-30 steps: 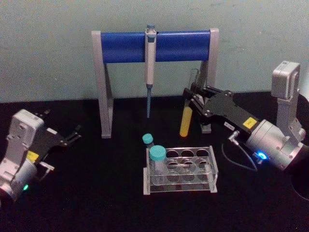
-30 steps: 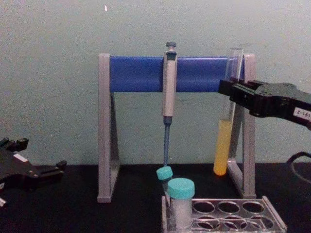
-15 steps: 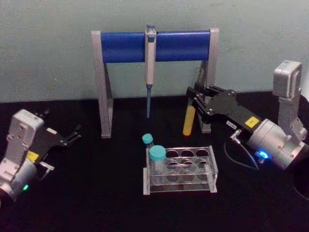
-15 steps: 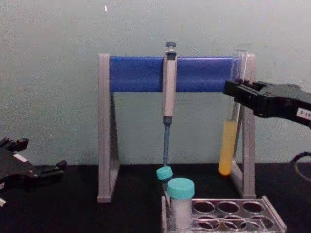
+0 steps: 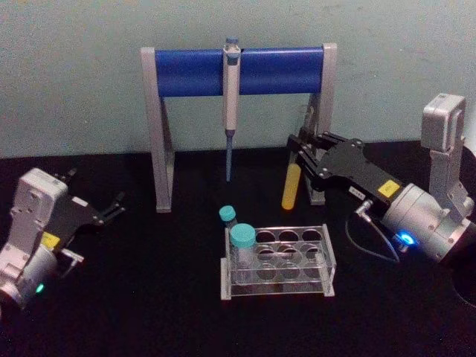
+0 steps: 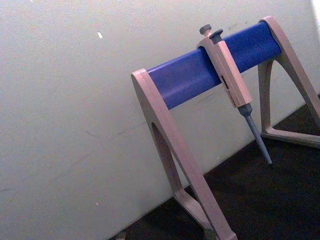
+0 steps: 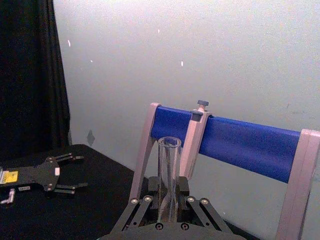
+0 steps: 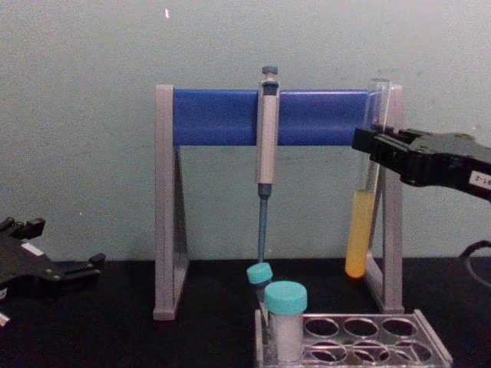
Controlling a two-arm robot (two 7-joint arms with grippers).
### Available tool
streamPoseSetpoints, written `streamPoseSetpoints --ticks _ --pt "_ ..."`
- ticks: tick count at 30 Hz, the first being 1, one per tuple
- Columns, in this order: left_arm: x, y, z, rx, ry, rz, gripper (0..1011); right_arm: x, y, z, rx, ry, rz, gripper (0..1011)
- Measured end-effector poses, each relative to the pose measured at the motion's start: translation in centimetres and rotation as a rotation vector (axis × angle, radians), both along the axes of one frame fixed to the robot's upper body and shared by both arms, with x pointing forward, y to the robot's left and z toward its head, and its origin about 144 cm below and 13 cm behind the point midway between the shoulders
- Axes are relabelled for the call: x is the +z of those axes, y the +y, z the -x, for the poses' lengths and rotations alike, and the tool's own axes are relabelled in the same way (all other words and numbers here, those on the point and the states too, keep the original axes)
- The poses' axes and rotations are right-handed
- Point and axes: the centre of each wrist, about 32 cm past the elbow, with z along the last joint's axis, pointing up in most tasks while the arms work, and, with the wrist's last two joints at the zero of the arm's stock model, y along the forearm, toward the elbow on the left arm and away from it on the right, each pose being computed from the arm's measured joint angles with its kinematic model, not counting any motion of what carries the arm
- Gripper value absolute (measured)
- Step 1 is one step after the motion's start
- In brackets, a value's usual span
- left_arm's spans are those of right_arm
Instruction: Pick up the test tube from the test tube rack, shake it, then place it back into the test tube rack.
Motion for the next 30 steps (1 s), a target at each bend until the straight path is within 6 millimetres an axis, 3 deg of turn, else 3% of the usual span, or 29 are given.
streamPoseSetpoints --ticks 15,30 --pt "0.0 0.0 0.0 0.000 0.000 0.000 1001 0.1 -0.1 0.2 0.015 0.002 -0.005 228" --pt "0.0 0.0 0.0 0.000 0.000 0.000 1001 0.2 -1.2 1.3 0.168 0.025 -0.006 228"
